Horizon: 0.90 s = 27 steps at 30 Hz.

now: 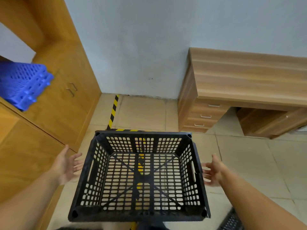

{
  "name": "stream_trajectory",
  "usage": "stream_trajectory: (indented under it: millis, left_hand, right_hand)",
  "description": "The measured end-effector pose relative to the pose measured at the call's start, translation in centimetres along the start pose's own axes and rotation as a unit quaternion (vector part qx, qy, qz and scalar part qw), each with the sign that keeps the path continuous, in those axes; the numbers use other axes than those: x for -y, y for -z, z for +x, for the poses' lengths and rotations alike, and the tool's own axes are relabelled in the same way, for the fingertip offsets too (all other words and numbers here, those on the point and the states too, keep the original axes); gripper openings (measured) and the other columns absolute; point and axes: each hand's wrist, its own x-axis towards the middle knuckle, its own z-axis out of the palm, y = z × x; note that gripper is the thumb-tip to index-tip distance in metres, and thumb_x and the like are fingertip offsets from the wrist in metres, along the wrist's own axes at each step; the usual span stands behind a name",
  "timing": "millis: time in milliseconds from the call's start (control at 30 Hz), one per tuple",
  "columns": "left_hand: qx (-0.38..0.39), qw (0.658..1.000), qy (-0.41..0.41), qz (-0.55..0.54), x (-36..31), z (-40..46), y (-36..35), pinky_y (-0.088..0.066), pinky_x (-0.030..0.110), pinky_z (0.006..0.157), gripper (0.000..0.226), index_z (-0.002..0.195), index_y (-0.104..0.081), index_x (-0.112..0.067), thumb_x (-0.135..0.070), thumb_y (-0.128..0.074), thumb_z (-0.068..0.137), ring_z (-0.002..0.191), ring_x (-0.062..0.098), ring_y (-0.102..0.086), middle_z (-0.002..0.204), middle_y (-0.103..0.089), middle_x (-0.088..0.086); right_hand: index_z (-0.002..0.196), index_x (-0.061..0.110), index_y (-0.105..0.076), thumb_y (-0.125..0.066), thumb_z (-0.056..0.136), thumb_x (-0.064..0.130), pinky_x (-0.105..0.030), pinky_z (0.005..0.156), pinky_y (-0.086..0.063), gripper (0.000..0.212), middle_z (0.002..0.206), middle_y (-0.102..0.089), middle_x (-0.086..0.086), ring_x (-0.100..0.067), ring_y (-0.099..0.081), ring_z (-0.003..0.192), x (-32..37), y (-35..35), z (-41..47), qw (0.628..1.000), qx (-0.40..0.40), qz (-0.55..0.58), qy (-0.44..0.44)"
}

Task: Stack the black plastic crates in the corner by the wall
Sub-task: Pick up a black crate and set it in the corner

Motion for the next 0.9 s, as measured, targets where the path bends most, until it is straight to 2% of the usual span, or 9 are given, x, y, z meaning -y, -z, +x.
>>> stream_trajectory:
  millis: [133,233,367,500,600,900]
  left_hand:
    - [-0.036,0.999,-0.01,0.001,-2.6,1.6,-2.7,-0.03,0.055,0.101,0.082,0.138,-0.039,-0.013,-0.073,-0.019,0.086,0.114,0.035,-0.045,0.124,-0.049,0.018]
    - [-0.055,0.998,-0.013,-0.008,-4.2,2.8,-4.0,-0.034,0.052,0.093,0.08,0.132,-0.044,-0.012,-0.072,-0.021,0.086,0.111,0.034,-0.046,0.119,-0.051,0.016]
    - [-0.062,0.998,-0.02,-0.026,-7.2,5.2,-4.5,-0.034,0.053,0.096,0.074,0.121,-0.05,-0.015,-0.072,-0.019,0.086,0.11,0.034,-0.047,0.109,-0.054,0.015]
    - [-0.049,0.998,-0.017,-0.025,-10.4,8.0,-4.5,-0.035,0.054,0.097,0.077,0.12,-0.053,-0.012,-0.073,-0.019,0.085,0.107,0.034,-0.049,0.116,-0.054,0.017]
    - [-0.037,0.999,-0.001,-0.022,-13.5,10.5,-4.1,-0.035,0.058,0.099,0.081,0.122,-0.053,-0.012,-0.075,-0.022,0.083,0.115,0.037,-0.048,0.125,-0.053,0.02]
    - [0.01,1.0,0.026,0.007,-26.1,18.9,-3.7,-0.03,0.058,0.103,0.08,0.125,-0.05,-0.01,-0.072,-0.02,0.085,0.12,0.037,-0.045,0.127,-0.052,0.022]
  right_hand:
    - [0.114,0.008,-0.057,-0.017,0.09,0.068,-0.036,0.068,-0.042,0.076,0.095,-0.056,-0.015,-0.026,-0.051,0.081,5.8,-1.6,1.5,0.999,0.008,-0.043,0.011]
    - [0.114,0.008,-0.057,-0.018,0.089,0.068,-0.036,0.068,-0.042,0.076,0.097,-0.057,-0.015,-0.027,-0.052,0.083,9.2,-3.0,2.2,0.998,0.003,-0.051,0.02]
    - [0.117,0.007,-0.055,-0.018,0.091,0.067,-0.036,0.066,-0.041,0.075,0.096,-0.058,-0.017,-0.028,-0.053,0.082,13.6,-5.3,3.4,0.997,-0.002,-0.066,0.028]
    - [0.12,0.005,-0.054,-0.018,0.091,0.065,-0.036,0.064,-0.042,0.076,0.097,-0.058,-0.018,-0.029,-0.054,0.081,17.5,-8.2,4.5,0.997,-0.017,-0.065,0.029]
    - [0.118,0.004,-0.053,-0.018,0.092,0.065,-0.036,0.061,-0.043,0.076,0.094,-0.057,-0.02,-0.03,-0.055,0.08,20.1,-10.9,4.7,0.998,-0.028,-0.056,0.032]
    - [0.113,0.003,-0.057,-0.013,0.089,0.069,-0.032,0.059,-0.042,0.083,0.085,-0.059,-0.019,-0.027,-0.054,0.072,28.0,-18.4,5.7,0.997,-0.068,-0.031,0.027]
